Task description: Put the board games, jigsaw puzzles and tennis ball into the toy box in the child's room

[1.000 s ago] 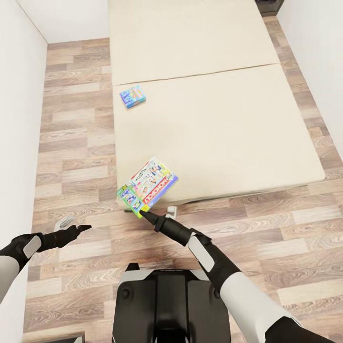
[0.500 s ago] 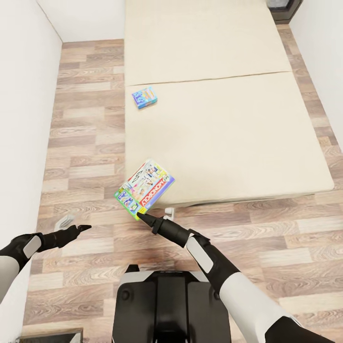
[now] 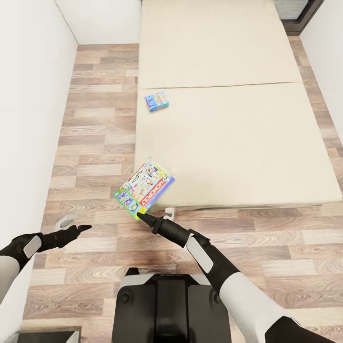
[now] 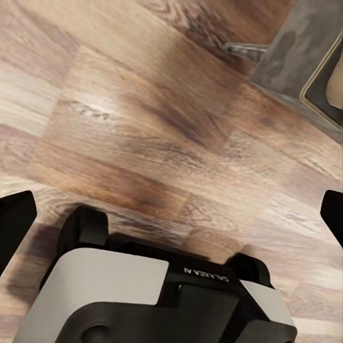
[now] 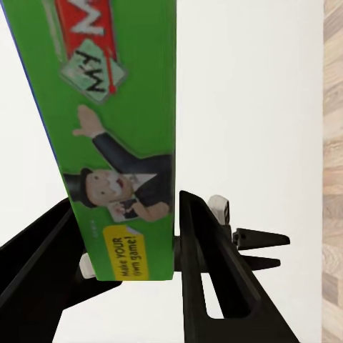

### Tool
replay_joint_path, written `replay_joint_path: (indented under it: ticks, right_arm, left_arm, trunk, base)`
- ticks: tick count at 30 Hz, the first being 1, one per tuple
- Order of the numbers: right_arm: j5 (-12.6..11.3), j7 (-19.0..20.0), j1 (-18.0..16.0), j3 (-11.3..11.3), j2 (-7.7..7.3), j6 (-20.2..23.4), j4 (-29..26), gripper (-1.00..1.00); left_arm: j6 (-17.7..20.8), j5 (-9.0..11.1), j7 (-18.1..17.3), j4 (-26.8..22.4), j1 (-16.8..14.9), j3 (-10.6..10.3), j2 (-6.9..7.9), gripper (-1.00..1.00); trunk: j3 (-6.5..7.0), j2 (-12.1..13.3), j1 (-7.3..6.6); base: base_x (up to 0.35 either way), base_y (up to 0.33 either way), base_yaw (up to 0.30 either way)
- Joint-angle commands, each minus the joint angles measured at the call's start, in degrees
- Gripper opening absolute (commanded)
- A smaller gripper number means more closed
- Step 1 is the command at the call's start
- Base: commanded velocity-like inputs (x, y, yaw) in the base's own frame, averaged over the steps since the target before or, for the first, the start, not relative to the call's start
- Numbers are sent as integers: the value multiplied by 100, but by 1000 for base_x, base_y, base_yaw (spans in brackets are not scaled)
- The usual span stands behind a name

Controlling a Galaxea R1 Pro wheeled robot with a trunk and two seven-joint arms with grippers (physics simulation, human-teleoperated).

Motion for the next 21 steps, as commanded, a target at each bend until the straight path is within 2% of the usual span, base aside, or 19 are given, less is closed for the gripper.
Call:
replay_joint_path:
  ticks: [1, 11, 21]
  right_arm:
    - [-57, 11, -3, 8, 0, 54, 3, -100]
    - [-72, 16, -3, 11, 0, -211, 3, -100]
    - [-66, 17, -3, 17, 0, -252, 3, -100]
  left_arm:
    - [48, 40, -2, 0, -1, 0, 3, 100]
    - [53, 30, -1, 0, -3, -1, -4, 100]
    - [50, 39, -1, 0, -2, -1, 1, 100]
  trunk:
    - [4, -8, 4]
    - [95, -8, 4]
    - [190, -8, 4]
  base:
    - [0, 0, 98]
    - [0, -42, 49]
    - [0, -57, 2]
